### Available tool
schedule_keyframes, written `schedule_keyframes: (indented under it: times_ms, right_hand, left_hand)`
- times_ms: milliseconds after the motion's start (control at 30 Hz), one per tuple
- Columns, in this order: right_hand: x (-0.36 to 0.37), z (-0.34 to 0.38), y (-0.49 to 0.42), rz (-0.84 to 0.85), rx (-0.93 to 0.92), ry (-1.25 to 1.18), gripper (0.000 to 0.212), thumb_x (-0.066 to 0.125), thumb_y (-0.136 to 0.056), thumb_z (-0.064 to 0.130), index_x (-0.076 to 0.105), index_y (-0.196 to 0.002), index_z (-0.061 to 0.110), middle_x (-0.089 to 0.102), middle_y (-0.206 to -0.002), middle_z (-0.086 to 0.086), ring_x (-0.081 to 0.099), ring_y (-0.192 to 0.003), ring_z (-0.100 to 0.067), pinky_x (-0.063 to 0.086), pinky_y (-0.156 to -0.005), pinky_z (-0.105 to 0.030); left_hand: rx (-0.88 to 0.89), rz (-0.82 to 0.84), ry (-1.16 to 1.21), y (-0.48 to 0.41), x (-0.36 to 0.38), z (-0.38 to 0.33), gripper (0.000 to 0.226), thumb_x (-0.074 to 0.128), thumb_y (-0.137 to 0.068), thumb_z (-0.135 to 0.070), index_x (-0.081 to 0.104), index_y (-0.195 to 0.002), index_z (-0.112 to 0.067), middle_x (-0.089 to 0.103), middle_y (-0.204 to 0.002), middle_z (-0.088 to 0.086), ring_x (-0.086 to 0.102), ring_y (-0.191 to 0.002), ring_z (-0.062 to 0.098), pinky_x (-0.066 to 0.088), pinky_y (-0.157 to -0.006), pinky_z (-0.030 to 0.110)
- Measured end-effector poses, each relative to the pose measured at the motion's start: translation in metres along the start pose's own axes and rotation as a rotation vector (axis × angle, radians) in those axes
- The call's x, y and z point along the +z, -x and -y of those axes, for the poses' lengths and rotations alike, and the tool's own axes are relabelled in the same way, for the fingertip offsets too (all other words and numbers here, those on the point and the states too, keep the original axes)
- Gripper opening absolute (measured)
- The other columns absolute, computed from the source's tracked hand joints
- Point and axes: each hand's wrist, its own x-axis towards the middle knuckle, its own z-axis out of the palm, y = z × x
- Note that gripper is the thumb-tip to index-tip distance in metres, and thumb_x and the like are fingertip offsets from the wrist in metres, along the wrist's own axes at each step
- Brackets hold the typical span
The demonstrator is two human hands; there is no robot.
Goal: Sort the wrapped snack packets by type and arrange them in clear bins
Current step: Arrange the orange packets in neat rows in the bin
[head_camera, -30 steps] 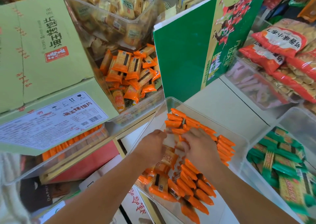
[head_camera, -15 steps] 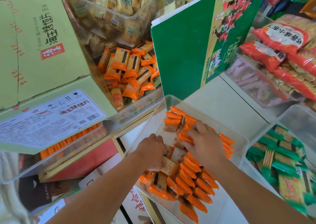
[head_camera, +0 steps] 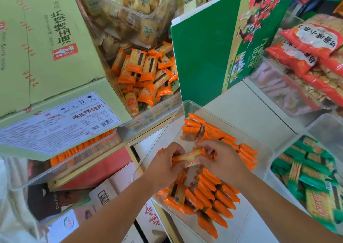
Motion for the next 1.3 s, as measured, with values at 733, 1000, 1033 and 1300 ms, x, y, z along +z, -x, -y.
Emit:
schedule_keyframes:
  times_ms: [733, 1000, 1033, 1300]
  right_hand:
    - [0.020, 0.002, -0.012, 0.015, -0.079, 0.414, 0.031, 0.078, -0.083, 0.018, 0.071, -0.114, 0.018, 0.055, -0.109, -0.002, 0.057, -0.104, -0.028, 0.054, -0.075, -0.042]
    - [0.027, 0.005, -0.012, -0.110, -0.003, 0.351, 0.049, 0.089, -0.072, 0.027, 0.063, -0.113, 0.022, 0.058, -0.112, 0.002, 0.058, -0.107, -0.023, 0.052, -0.083, -0.035]
    - [0.025, 0.004, -0.011, -0.112, 0.005, 0.338, 0.050, 0.089, -0.072, 0.029, 0.063, -0.114, 0.023, 0.058, -0.112, 0.003, 0.057, -0.109, -0.022, 0.052, -0.085, -0.035]
    - [0.014, 0.007, -0.007, -0.104, 0.011, 0.444, 0.045, 0.086, -0.075, 0.041, 0.064, -0.113, 0.029, 0.057, -0.109, 0.006, 0.058, -0.107, -0.020, 0.052, -0.081, -0.034]
  left_hand:
    - [0.295, 0.117, -0.754, -0.058, -0.054, -0.030, 0.027, 0.057, -0.102, -0.041, 0.062, -0.123, -0.025, 0.059, -0.111, -0.002, 0.064, -0.099, 0.025, 0.053, -0.078, 0.040]
    - [0.324, 0.114, -0.809, -0.087, -0.011, -0.021, 0.054, 0.056, -0.087, 0.005, 0.052, -0.136, -0.018, 0.050, -0.125, 0.007, 0.061, -0.082, 0.033, 0.053, -0.069, 0.045]
    - [0.320, 0.072, -0.818, -0.084, -0.008, -0.018, 0.058, 0.057, -0.085, 0.007, 0.050, -0.137, -0.016, 0.047, -0.128, 0.008, 0.057, -0.073, 0.031, 0.050, -0.062, 0.042]
    - [0.253, -0.282, -0.392, 0.009, 0.006, 0.008, 0.036, 0.062, -0.093, -0.007, 0.058, -0.125, -0.021, 0.054, -0.132, -0.004, 0.067, -0.089, 0.017, 0.059, -0.069, 0.030]
